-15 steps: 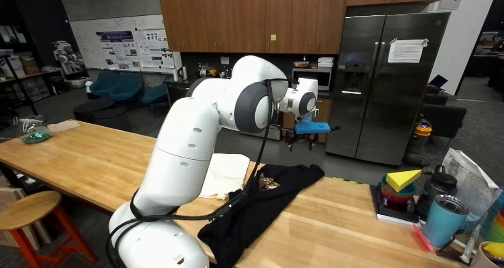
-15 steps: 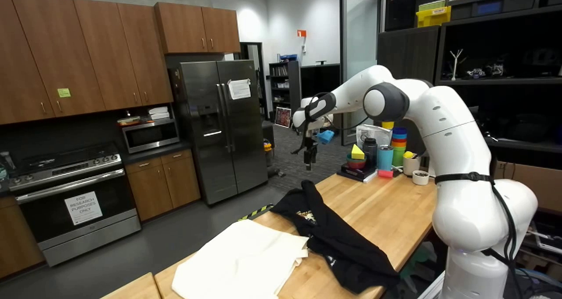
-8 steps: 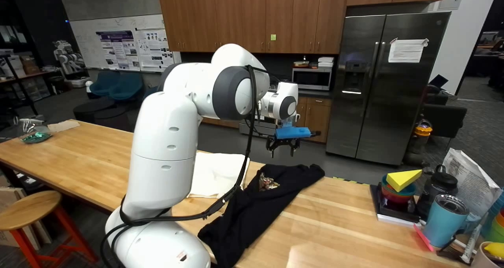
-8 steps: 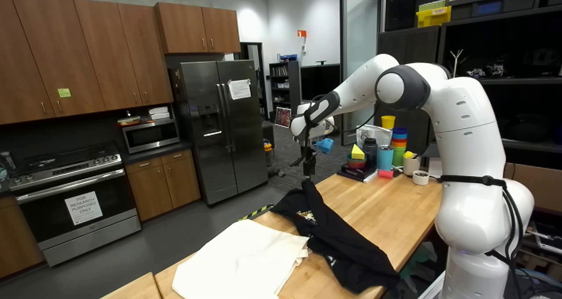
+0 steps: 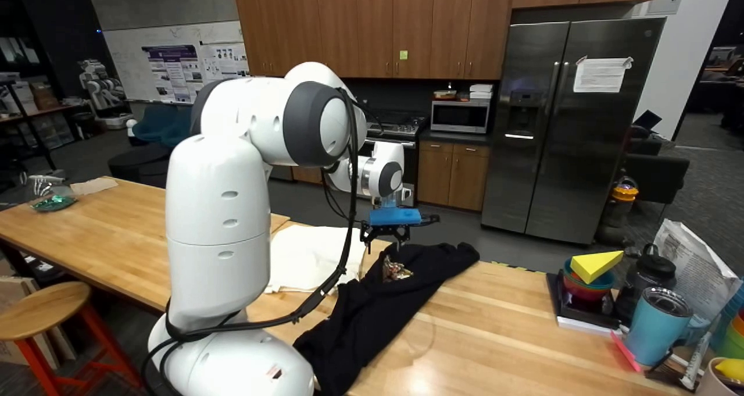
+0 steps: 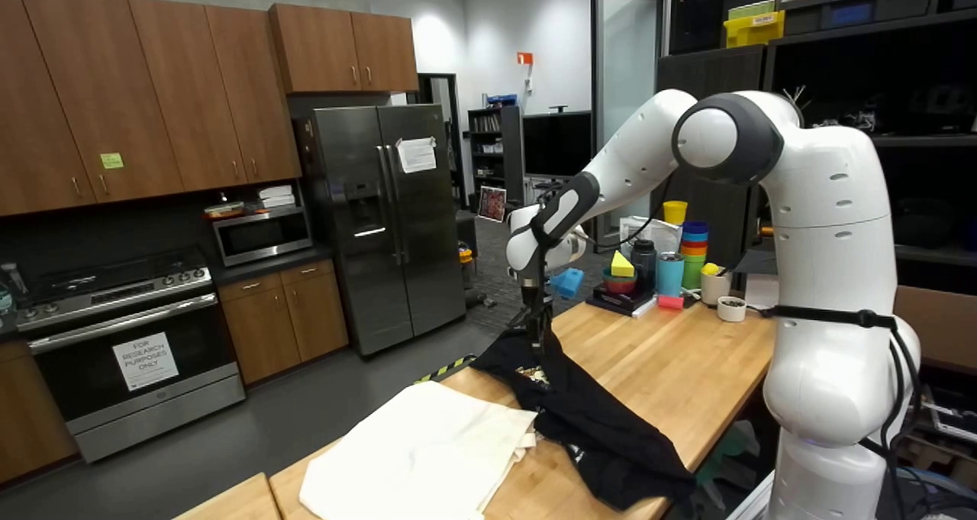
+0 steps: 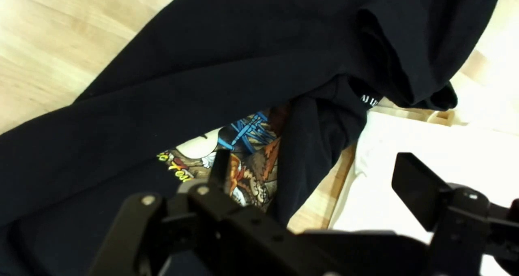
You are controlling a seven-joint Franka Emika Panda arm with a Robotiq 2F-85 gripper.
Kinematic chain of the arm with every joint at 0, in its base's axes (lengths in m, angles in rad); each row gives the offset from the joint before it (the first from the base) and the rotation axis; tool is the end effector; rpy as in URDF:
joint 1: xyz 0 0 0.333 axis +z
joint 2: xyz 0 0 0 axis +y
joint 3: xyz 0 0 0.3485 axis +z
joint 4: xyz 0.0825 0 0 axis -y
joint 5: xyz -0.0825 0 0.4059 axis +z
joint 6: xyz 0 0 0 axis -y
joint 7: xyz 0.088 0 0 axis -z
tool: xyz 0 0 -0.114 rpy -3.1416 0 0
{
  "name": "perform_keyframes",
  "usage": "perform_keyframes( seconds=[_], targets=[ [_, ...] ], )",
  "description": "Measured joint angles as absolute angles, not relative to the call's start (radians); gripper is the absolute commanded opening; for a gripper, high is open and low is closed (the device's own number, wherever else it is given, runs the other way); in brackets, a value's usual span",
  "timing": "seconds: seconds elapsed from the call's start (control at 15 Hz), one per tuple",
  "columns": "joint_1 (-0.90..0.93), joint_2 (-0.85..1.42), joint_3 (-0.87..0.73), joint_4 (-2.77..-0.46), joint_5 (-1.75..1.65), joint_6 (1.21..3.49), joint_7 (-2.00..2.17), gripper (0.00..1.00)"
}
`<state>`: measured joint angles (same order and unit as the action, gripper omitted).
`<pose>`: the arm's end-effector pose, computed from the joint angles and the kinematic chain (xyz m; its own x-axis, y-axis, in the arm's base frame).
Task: Unfold the black shirt
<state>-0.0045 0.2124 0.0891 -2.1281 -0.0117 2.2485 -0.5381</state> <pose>0.5782 0.0479 0.3119 0.8051 0.5887 -0.0728 0.5860 -0.8084 -0.0555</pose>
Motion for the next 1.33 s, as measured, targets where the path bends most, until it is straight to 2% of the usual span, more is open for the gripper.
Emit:
perform_keyframes(
  seconds=[0.6, 1.33],
  targets=[
    [0.018, 0.095, 0.092, -2.429, 0.102, 2.448, -0.279, 1.0],
    [0.106, 0.056, 0.174, -2.586, 0.693, 2.684, -0.115, 1.0]
  ],
)
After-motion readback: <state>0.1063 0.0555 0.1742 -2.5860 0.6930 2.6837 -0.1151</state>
